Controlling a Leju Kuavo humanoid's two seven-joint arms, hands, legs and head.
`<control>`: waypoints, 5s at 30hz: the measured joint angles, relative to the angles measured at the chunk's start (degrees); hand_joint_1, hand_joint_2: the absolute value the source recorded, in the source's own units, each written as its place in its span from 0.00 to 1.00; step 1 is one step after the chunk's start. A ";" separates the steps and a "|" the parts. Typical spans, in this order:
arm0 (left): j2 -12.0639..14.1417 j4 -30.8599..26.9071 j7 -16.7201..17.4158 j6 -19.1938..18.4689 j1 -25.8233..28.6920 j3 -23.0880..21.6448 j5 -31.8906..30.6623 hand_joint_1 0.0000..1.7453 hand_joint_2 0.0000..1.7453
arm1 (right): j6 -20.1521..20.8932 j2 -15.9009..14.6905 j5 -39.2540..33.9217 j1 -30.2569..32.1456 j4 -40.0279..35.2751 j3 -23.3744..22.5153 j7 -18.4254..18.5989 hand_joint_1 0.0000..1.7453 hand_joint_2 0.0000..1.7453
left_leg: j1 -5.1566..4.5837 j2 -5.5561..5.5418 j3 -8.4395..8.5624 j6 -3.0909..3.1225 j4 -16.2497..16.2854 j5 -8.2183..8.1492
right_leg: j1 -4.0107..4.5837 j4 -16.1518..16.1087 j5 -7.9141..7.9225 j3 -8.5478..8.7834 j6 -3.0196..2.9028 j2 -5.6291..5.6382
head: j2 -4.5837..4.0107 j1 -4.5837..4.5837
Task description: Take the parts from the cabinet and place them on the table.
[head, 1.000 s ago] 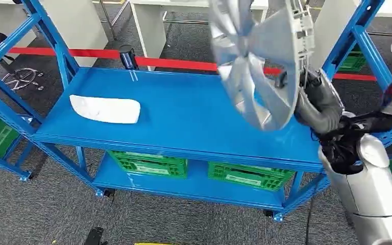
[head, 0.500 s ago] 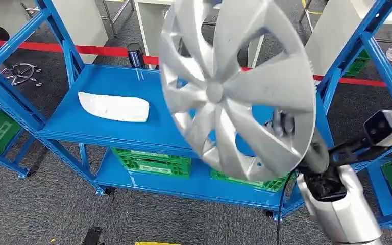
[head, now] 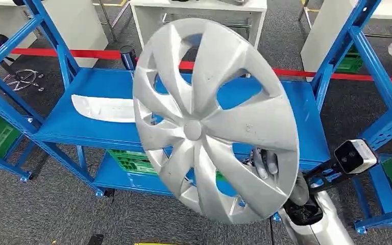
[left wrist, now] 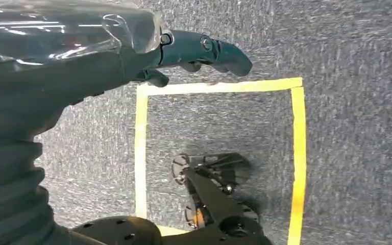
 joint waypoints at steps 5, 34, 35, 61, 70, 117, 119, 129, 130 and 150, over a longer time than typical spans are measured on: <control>0.33 0.18 0.50 -0.35 0.04 -0.48 -0.07 0.00 1.00 | 2.75 2.25 1.09 2.72 -1.75 0.57 -0.35 1.00 1.00 | -0.68 -0.15 6.00 1.03 -11.41 3.10 | 0.25 0.05 0.33 -0.54 0.93 0.06 | 0.00 0.02; 0.13 0.52 2.84 -1.68 -1.06 -3.15 -3.26 0.00 1.00 | 10.21 4.89 7.06 5.41 -6.53 0.83 -7.30 1.00 1.00 | -0.54 0.01 9.38 0.71 -12.22 1.27 | 0.67 -0.42 1.09 -0.21 0.45 -0.23 | 0.00 -0.09; 0.15 0.52 2.86 -1.73 -1.11 -3.21 -3.34 0.00 1.00 | 10.71 4.98 7.54 5.45 -6.67 0.68 -8.18 1.00 1.00 | -0.68 -0.01 9.10 0.89 -12.07 1.36 | 0.52 -0.42 1.32 -0.44 0.79 -0.24 | 0.00 -0.13; 0.50 0.63 4.00 -3.67 -1.73 -3.67 -7.19 0.00 1.00 | 15.65 4.87 33.09 6.56 -11.76 -3.04 -32.24 1.00 1.00 | -0.05 0.21 2.07 -0.24 0.61 -1.59 | 0.85 -0.72 0.25 0.54 -0.77 -0.13 | 0.00 0.04; 0.96 0.72 3.98 -3.61 -1.88 -3.63 -7.19 0.00 1.00 | 15.91 4.54 33.53 5.66 -12.22 -2.97 -32.76 1.00 1.00 | -0.73 0.57 9.68 3.51 -14.67 3.39 | 0.89 1.31 -0.45 -1.66 0.67 -0.26 | 0.00 0.22; 0.48 0.63 4.33 -3.28 -1.74 -1.55 -6.01 0.00 1.00 | 17.05 3.78 33.03 1.21 -9.14 -2.97 -33.92 1.00 1.00 | -0.34 0.43 -1.37 0.07 -4.77 0.61 | 0.13 -0.19 -2.14 2.56 -0.33 -0.21 | 0.00 -0.04; 0.48 0.63 4.33 -3.30 -1.79 -1.40 -6.01 0.00 1.00 | 17.05 3.78 33.03 1.22 -8.96 -2.97 -33.94 1.00 1.00 | -0.06 0.44 -2.78 -0.37 3.74 -4.11 | 0.32 -0.08 -0.81 0.96 -0.34 -0.19 | 0.00 -0.02; 0.63 0.63 4.07 -3.13 -2.12 -1.07 -6.01 0.00 1.00 | 17.11 3.82 33.29 0.69 -8.22 -3.04 -34.32 1.00 1.00 | -1.53 0.11 11.48 2.67 -13.32 -0.26 | 0.18 -0.66 3.84 -2.57 2.04 -0.30 | 0.00 0.00; 0.63 0.63 4.07 -3.13 -2.12 -1.07 -6.01 0.00 1.00 | 17.11 3.80 33.33 0.71 -8.22 -3.13 -34.32 1.00 1.00 | -0.79 0.37 11.31 3.10 -14.32 0.96 | 0.23 -0.30 3.77 -2.93 2.06 -0.31 | 0.00 0.02; 0.22 0.74 3.76 -3.63 -1.87 -0.77 -5.99 0.00 1.00 | 17.09 3.67 34.03 0.31 -7.39 -3.54 -35.10 1.00 1.00 | -0.28 0.31 -2.31 0.02 6.65 -6.47 | 0.32 0.86 0.90 -1.98 -0.12 -0.15 | 0.00 0.04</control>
